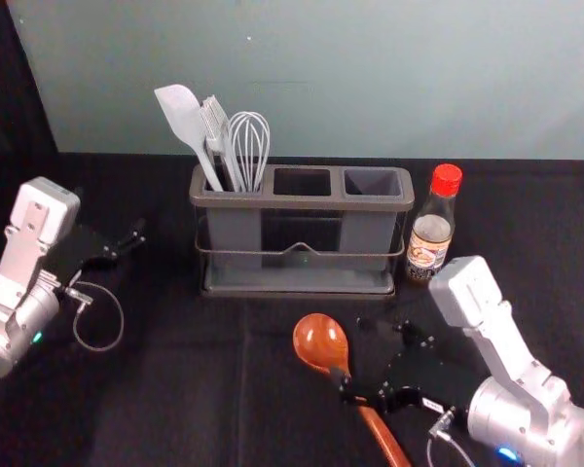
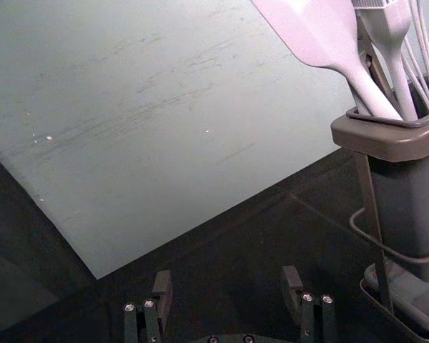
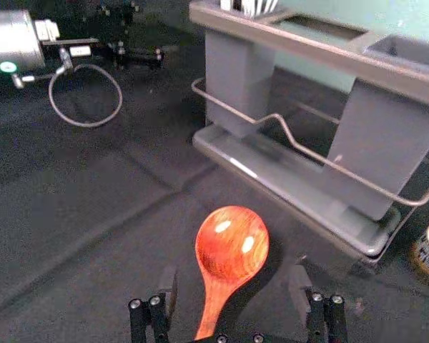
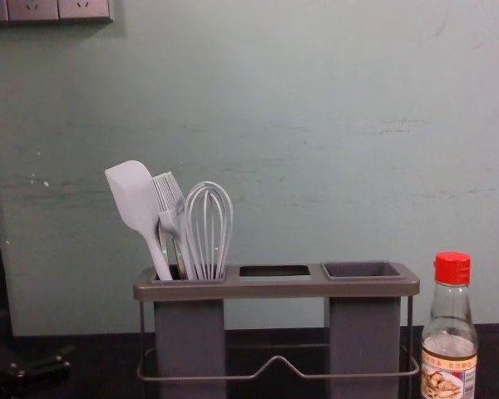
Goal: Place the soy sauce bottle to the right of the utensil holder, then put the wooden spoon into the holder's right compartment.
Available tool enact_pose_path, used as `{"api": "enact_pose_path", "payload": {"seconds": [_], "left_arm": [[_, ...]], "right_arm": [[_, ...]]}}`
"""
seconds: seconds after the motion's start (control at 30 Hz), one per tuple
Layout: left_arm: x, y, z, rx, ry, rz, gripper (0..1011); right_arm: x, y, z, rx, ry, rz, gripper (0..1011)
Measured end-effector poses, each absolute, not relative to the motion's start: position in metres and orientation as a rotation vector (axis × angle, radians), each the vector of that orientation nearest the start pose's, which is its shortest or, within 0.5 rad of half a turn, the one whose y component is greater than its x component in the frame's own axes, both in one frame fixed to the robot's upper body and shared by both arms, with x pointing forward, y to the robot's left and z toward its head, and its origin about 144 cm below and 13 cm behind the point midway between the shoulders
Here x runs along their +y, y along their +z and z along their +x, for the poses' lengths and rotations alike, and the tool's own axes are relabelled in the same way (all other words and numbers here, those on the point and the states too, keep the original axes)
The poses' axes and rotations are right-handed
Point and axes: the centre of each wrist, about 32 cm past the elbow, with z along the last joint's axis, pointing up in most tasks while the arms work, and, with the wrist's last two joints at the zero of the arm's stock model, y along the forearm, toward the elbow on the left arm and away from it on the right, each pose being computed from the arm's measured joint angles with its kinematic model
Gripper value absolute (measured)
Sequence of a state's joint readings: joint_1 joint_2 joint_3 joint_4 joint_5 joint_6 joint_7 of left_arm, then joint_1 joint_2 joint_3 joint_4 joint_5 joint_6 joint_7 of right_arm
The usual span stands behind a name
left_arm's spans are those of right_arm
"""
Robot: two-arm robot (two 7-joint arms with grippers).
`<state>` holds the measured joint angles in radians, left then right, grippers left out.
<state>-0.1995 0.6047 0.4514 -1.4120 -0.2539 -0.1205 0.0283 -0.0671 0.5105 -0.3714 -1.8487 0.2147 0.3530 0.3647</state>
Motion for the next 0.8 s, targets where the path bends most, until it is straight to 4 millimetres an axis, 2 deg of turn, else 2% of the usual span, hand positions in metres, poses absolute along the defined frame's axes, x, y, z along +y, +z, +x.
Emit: {"api": "enact_pose_path", "payload": {"seconds": [0.37, 0.8], "left_arm": [[0.31, 1.14, 0.489, -0.285, 1.248, 0.304, 1005], [0.31, 1.14, 0.489, -0.285, 1.248, 0.305, 1005]], "right_arm": [[-0.208, 1.2, 0.415, 0.164, -0.799, -0.533, 1004], [-0.179, 1.207, 0.423, 0.202, -0.865, -0.613, 1004]]}}
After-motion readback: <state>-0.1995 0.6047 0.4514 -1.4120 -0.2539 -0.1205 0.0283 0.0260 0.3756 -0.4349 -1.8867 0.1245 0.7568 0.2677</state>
